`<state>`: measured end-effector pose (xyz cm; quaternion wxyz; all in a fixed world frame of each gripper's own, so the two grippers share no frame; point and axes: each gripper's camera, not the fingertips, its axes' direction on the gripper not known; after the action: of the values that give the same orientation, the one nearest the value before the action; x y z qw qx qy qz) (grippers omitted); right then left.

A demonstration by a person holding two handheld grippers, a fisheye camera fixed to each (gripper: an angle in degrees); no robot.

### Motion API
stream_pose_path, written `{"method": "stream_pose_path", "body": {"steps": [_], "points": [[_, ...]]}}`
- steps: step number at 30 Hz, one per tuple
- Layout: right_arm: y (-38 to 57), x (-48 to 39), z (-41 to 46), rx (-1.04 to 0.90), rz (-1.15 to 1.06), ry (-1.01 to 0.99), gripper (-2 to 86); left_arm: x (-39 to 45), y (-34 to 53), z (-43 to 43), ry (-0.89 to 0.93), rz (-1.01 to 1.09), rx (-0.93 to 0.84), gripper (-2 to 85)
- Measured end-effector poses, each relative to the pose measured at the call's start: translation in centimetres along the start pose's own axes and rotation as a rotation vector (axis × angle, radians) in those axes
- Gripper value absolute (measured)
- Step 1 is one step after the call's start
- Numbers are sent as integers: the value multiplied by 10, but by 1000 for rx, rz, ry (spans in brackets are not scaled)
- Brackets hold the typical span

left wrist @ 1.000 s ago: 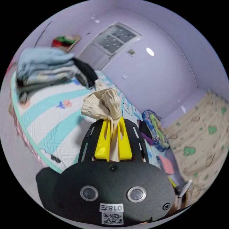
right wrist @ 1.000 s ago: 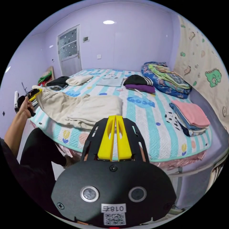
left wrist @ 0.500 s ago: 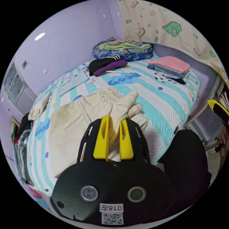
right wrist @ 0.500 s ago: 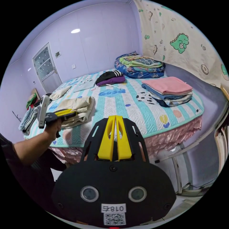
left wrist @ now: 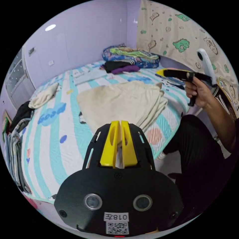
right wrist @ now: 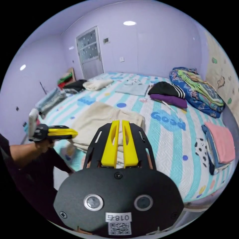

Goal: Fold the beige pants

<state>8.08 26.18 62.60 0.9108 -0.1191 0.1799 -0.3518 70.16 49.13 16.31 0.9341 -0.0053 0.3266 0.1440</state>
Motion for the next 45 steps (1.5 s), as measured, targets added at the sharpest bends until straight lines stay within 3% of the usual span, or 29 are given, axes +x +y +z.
{"method": "stream_pose_path", "body": {"steps": [2, 4, 9, 13, 19, 25, 28, 34, 45], "points": [[13, 6, 51, -192, -67, 118, 1, -14, 12, 7, 25, -33, 35, -4], [35, 18, 48, -69, -43, 92, -2, -39, 19, 18, 93, -84, 49, -8], [27, 62, 48, -96, 17, 2, -2, -104, 14, 25, 301, -180, 70, -6], [6, 133, 41, -3, 135, -190, 44, -203, 19, -1, 370, -390, 329, 30], [-11, 278, 117, -71, 466, -624, 152, -350, 0, 102, 658, -688, 231, 134], [1, 349, 192, -192, 591, -925, 151, -403, -38, 198, 804, -701, 87, 164], [3, 358, 200, -251, 550, -1031, 148, -421, -47, 221, 834, -671, 49, 156], [28, 367, 181, -280, 570, -1046, 139, -435, -58, 227, 799, -541, 16, 141], [36, 372, 190, -243, 629, -1092, 152, -459, -37, 225, 654, -599, 104, 163]]}}
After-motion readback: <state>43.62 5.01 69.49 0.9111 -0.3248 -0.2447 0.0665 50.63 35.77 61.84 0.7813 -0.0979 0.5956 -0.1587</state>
